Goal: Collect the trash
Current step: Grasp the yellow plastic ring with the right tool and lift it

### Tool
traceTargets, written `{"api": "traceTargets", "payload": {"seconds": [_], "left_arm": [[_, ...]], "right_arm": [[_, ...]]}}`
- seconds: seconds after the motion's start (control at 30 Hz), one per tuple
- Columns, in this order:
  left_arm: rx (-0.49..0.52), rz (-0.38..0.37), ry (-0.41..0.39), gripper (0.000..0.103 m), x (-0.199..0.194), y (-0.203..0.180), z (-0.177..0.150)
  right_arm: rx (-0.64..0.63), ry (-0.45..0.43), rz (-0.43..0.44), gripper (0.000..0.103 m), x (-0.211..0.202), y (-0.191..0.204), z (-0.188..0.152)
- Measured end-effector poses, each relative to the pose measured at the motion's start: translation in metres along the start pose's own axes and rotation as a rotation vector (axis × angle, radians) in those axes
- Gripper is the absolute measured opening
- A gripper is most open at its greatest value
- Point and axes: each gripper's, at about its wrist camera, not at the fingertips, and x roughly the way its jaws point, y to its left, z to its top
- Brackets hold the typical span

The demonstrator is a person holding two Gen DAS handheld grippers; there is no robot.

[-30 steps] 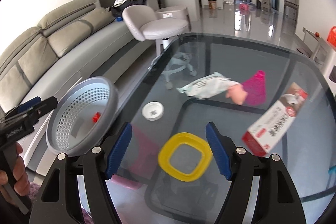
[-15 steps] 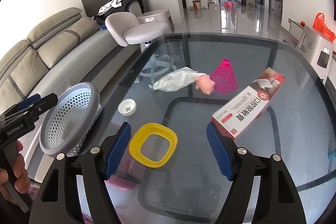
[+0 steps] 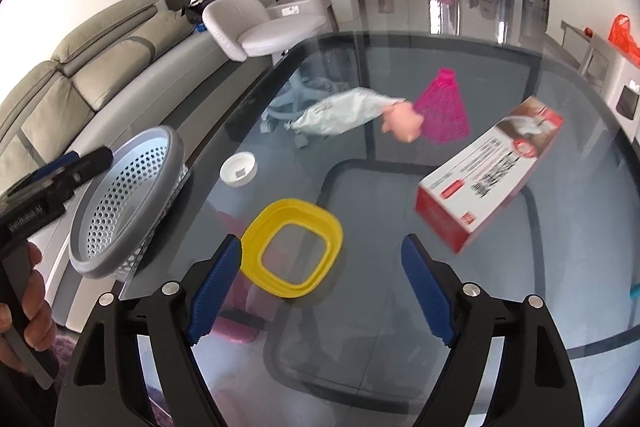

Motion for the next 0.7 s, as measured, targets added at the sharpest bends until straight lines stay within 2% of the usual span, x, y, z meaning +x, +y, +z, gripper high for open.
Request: {"api": "traceTargets", "payload": {"seconds": [0.3, 0.7], "left_arm": [[-0.014, 0.027, -0.039, 0.087, -0.006, 0.006, 0.005], [-0.027, 0.017, -0.002, 0.087, 0.004, 0.011, 0.003]], "right_arm": [[0.003, 0.094, 0.014, 0.083, 0.036, 0.012, -0.004], [-0.058, 0.117, -0.045, 0.083, 0.06, 0.028, 0.002]]}}
